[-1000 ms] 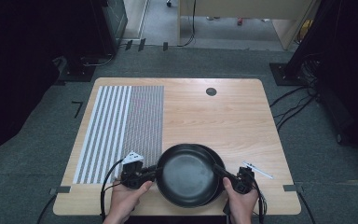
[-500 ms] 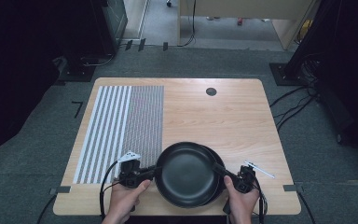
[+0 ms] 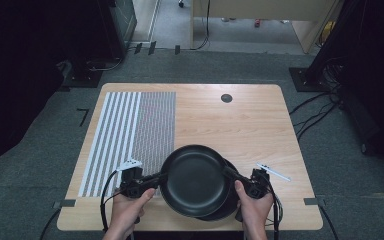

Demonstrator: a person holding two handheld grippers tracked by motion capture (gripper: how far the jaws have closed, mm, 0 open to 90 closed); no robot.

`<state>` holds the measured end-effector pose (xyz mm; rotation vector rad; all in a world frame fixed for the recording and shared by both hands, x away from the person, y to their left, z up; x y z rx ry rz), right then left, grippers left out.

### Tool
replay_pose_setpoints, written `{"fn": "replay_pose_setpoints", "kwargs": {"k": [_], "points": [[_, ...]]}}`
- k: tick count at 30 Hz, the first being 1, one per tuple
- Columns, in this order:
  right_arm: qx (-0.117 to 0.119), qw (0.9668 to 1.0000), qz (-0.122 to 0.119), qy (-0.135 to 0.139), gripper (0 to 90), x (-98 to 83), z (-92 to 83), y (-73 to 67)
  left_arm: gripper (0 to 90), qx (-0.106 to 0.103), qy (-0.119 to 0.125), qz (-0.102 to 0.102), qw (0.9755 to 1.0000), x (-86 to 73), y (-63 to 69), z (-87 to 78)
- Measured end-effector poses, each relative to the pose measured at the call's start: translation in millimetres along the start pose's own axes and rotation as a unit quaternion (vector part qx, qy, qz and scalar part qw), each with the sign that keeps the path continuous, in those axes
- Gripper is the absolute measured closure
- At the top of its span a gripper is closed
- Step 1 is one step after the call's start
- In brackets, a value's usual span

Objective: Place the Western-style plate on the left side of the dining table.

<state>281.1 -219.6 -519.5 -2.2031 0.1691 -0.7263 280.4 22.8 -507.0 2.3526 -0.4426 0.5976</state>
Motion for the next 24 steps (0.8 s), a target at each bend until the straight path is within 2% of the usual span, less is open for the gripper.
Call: {"fn": "replay_pose_setpoints", "kwargs": {"k": [3,5,8,11,19,22,24], "points": [[0.005,0.9999,-0.006,-0.006,84.3,7.4,6.4,-11.1,77.0,0.002,0.01,-0.005,0.9999,5.2,-4.9,-9.1],[0.004,0.9999,-0.009,-0.007,84.3,8.9,7.7,-12.9,76.9,0.004,0.014,-0.005,0.9999,6.6,-6.4,-11.3],[0.006,0.9998,-0.018,-0.011,84.1,16.5,15.9,-24.2,77.0,0.006,0.023,-0.01,0.9997,10.0,-11.2,-17.9],[0.008,0.9996,-0.022,-0.014,84.0,19.9,20.9,-29.8,77.1,0.011,0.032,-0.015,0.9993,13.3,-17.2,-24.7],[0.019,0.9987,-0.032,-0.035,83.5,33.6,47.1,-53.9,77.3,0.019,0.059,-0.032,0.9976,22.4,-39.3,-43.9],[0.017,0.9984,-0.041,-0.037,83.4,37.5,52.6,-59.7,77.3,0.021,0.065,-0.038,0.9969,24.0,-44.0,-47.5],[0.017,0.9977,-0.049,-0.043,83.4,42.5,60.5,-68.9,77.3,0.022,0.071,-0.045,0.9962,25.9,-50.3,-53.0]]}}
Point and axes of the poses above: each handheld gripper's, and its own axes: z roughly forward along the jaws, x roughly out of its top, y roughly to its right, the point moved 9 cm from there along z, roughly forward along the jaws, and after that the axes turned 12 degrees about -y, right-handed, at the moved point
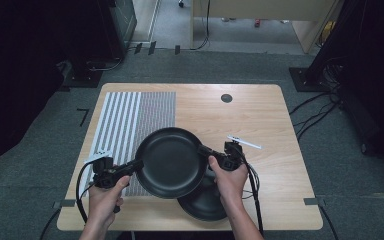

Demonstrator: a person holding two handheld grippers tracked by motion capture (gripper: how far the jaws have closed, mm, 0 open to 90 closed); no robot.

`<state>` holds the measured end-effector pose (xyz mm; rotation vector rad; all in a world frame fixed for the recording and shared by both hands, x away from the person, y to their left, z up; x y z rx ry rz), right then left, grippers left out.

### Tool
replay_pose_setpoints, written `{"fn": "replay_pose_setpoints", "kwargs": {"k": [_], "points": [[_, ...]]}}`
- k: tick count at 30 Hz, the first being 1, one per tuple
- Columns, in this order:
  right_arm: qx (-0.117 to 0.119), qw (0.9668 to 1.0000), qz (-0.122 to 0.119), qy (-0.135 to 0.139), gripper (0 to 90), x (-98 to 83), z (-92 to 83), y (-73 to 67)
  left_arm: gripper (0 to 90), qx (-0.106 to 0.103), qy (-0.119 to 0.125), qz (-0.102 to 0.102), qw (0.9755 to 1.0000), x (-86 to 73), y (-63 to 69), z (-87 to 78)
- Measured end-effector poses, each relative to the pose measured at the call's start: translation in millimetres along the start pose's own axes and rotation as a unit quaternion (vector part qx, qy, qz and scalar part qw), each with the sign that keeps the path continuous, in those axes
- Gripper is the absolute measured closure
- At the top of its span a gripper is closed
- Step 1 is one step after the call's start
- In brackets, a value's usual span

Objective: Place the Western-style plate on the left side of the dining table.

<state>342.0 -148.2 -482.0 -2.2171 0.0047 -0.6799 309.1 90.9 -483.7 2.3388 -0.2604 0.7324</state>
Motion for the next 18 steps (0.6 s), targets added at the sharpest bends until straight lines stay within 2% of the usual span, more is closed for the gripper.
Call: {"fn": "replay_pose_setpoints", "kwargs": {"k": [8,14,18], "points": [[0.0,0.9996,-0.02,-0.017,83.3,13.5,22.6,-16.1,77.2,0.013,0.019,-0.015,0.9996,8.2,-17.7,-12.6],[0.003,0.9992,-0.026,-0.029,83.2,20.3,37.5,-22.9,77.2,0.02,0.028,-0.023,0.9991,12.1,-28.3,-18.1],[0.0,0.9986,-0.034,-0.04,82.9,26.2,52.1,-27.7,77.1,0.028,0.031,-0.033,0.9986,14.5,-39.9,-20.5]]}}
Point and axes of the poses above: each handheld gripper's, and its own axes: z roughly forward along the jaws, x roughly out of its top, y roughly to its right, the point moved 9 cm from there along z, roughly forward along the jaws, and after that the axes turned 12 degrees about -y, right-handed, at the moved point
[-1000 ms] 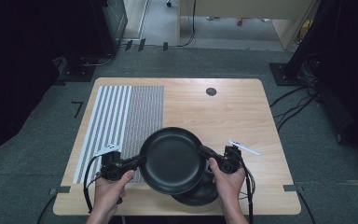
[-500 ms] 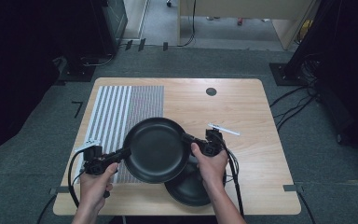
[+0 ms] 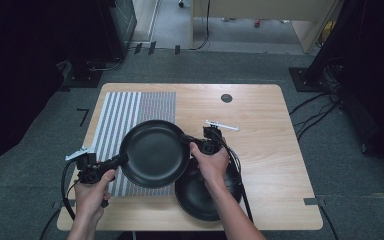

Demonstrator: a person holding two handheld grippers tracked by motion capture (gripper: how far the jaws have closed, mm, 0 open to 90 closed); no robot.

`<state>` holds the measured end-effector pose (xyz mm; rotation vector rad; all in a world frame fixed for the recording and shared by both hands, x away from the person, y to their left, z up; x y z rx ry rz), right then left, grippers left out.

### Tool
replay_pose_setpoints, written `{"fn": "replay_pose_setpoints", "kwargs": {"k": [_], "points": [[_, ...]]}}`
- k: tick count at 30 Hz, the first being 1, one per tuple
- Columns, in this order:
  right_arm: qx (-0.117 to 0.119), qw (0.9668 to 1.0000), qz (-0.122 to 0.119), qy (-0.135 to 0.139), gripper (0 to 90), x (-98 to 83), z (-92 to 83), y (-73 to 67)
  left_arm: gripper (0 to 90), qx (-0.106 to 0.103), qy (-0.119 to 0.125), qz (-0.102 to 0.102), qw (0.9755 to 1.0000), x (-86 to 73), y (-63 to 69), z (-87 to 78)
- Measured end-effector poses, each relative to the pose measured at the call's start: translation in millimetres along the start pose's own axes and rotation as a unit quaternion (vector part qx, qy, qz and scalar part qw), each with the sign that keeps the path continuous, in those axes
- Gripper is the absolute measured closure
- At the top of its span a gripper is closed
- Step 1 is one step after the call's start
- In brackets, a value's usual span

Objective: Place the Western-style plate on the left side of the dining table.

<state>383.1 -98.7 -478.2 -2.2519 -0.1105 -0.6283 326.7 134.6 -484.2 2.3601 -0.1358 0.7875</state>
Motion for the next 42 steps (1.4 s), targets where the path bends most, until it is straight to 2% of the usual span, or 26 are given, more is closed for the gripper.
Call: {"fn": "replay_pose_setpoints", "kwargs": {"k": [8,18,19,25,28,29,30,31,34,37,42], "points": [[-0.002,0.9996,-0.016,-0.022,82.8,11.8,21.1,-7.2,77.1,0.01,0.007,-0.017,0.9998,5.5,-18.3,-0.3],[-0.005,0.9987,-0.03,-0.041,82.0,23.7,51.5,-5.1,77.2,0.028,0.006,-0.035,0.999,9.9,-41.4,6.8],[-0.007,0.9985,-0.028,-0.046,81.7,25.6,59.4,-2.4,77.3,0.03,0.005,-0.038,0.9988,10.3,-45.0,8.8],[-0.017,0.998,-0.023,-0.056,80.6,29.1,79.4,5.7,77.4,0.044,-0.003,-0.055,0.9975,11.9,-63.0,19.3],[-0.016,0.9976,-0.018,-0.064,80.8,31.1,91.0,8.0,77.6,0.046,0.0,-0.065,0.9968,14.6,-72.2,21.3],[-0.014,0.9974,-0.015,-0.069,81.0,33.3,98.6,8.2,77.9,0.044,0.004,-0.074,0.9963,18.5,-79.6,23.1],[-0.012,0.9972,-0.011,-0.073,81.1,34.6,102.8,8.8,78.2,0.044,0.004,-0.074,0.9963,18.5,-79.6,23.1],[-0.009,0.9968,-0.008,-0.078,81.2,35.8,107.1,10.0,78.5,0.043,0.007,-0.081,0.9957,22.4,-86.6,24.9],[-0.007,0.9967,-0.004,-0.081,81.0,39.0,115.3,11.6,78.6,0.048,0.009,-0.084,0.9953,25.2,-92.1,27.0],[-0.013,0.9964,-0.009,-0.083,80.8,44.7,128.1,13.4,78.4,0.051,0.005,-0.094,0.9942,27.3,-103.2,33.6],[-0.02,0.996,-0.004,-0.087,80.5,48.0,138.5,16.6,78.4,0.051,0.006,-0.105,0.9932,29.3,-109.9,38.3]]}}
Point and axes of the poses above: each handheld gripper's, and its own axes: z roughly forward along the jaws, x roughly out of its top, y roughly to its right, the point moved 9 cm from there along z, roughly forward along the jaws, and after that the axes turned 12 degrees about -y, right-handed, at the moved point
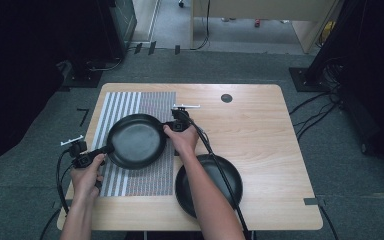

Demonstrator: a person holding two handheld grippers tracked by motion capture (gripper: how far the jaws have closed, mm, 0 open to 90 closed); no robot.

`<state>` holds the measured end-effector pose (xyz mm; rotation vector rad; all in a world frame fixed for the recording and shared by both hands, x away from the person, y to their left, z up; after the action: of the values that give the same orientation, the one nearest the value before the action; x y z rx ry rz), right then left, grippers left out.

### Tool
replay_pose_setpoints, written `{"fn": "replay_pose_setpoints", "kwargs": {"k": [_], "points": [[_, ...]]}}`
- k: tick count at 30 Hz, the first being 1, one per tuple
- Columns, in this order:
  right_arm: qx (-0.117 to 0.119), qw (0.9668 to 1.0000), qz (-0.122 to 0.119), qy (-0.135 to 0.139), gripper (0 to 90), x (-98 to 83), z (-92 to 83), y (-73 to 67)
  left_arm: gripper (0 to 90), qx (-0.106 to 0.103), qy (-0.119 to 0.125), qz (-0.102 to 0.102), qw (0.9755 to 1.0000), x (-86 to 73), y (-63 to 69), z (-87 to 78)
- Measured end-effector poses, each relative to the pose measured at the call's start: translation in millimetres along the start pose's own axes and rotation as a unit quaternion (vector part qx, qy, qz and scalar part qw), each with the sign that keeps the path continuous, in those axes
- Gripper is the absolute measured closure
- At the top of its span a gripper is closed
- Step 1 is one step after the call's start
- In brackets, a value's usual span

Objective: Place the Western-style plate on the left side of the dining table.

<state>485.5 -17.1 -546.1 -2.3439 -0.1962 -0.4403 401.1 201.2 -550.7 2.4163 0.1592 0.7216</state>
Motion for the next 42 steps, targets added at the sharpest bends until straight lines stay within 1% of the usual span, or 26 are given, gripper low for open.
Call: {"fn": "replay_pose_setpoints", "kwargs": {"k": [3,5,7,12,15,17,18,21,23,27,29,34,35,39,40,41,42], "points": [[-0.001,1.0,0.005,-0.001,80.5,2.9,5.3,3.4,78.6,-0.002,-0.003,-0.007,1.0,2.0,-3.6,4.0],[-0.005,1.0,0.004,-0.004,80.4,6.4,9.6,5.2,78.5,0.0,-0.005,-0.01,0.9999,3.9,-6.1,7.8],[-0.012,0.9999,0.005,-0.003,80.0,9.5,11.2,6.2,78.4,0.001,-0.004,-0.012,0.9999,6.0,-5.6,9.5],[-0.017,0.9998,0.006,0.002,79.6,16.6,13.4,9.8,78.5,-0.001,-0.004,-0.016,0.9999,10.2,-5.1,14.0],[-0.019,0.9998,0.009,0.001,79.6,18.9,16.9,11.6,78.2,0.007,-0.005,-0.018,0.9998,12.2,-8.8,17.3],[-0.024,0.9997,0.01,0.002,79.5,20.4,21.7,10.6,78.0,0.015,0.001,-0.026,0.9996,14.3,-12.5,19.2],[-0.026,0.9996,0.01,0.005,79.5,21.3,22.9,10.4,77.9,0.014,0.003,-0.027,0.9995,14.8,-12.6,19.5],[-0.027,0.9995,0.014,0.01,79.4,24.1,24.7,11.7,78.0,0.01,0.006,-0.028,0.9995,16.1,-12.1,20.4],[-0.029,0.9993,0.017,0.012,79.5,25.1,25.9,13.6,77.8,0.01,0.004,-0.029,0.9995,15.6,-12.8,21.8],[-0.036,0.9992,0.013,0.014,79.4,26.1,27.7,13.7,77.5,0.013,0.0,-0.031,0.9995,14.7,-14.6,23.8],[-0.037,0.9991,0.011,0.017,79.2,26.4,28.4,14.1,77.4,0.012,0.001,-0.026,0.9996,15.0,-14.2,24.2],[-0.039,0.999,0.011,0.021,78.9,27.2,28.8,16.4,77.3,0.014,0.003,-0.024,0.9996,15.0,-13.1,25.2],[-0.043,0.9988,0.007,0.022,78.5,27.0,30.2,17.8,77.1,0.014,0.004,-0.02,0.9997,14.8,-12.7,25.3],[-0.04,0.9988,0.001,0.027,78.6,27.3,30.6,18.2,76.6,0.015,0.003,-0.013,0.9998,14.2,-12.2,25.3],[-0.042,0.9987,-0.004,0.028,78.4,27.5,30.5,18.3,75.5,0.013,0.004,-0.01,0.9999,14.0,-11.6,25.2],[-0.052,0.9981,-0.015,0.03,77.8,27.3,30.5,17.7,68.2,0.004,0.004,-0.004,1.0,13.9,-9.5,24.2],[-0.057,0.9977,-0.02,0.031,77.8,27.4,30.2,17.0,65.2,0.004,0.004,-0.004,1.0,13.9,-9.5,24.2]]}}
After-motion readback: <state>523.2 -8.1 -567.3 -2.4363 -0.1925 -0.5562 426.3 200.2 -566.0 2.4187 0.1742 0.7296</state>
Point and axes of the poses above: each handheld gripper's, and its own axes: z roughly forward along the jaws, x roughly out of its top, y roughly to its right, the point moved 9 cm from there along z, roughly forward along the jaws, and after that the axes turned 12 degrees about -y, right-handed, at the moved point
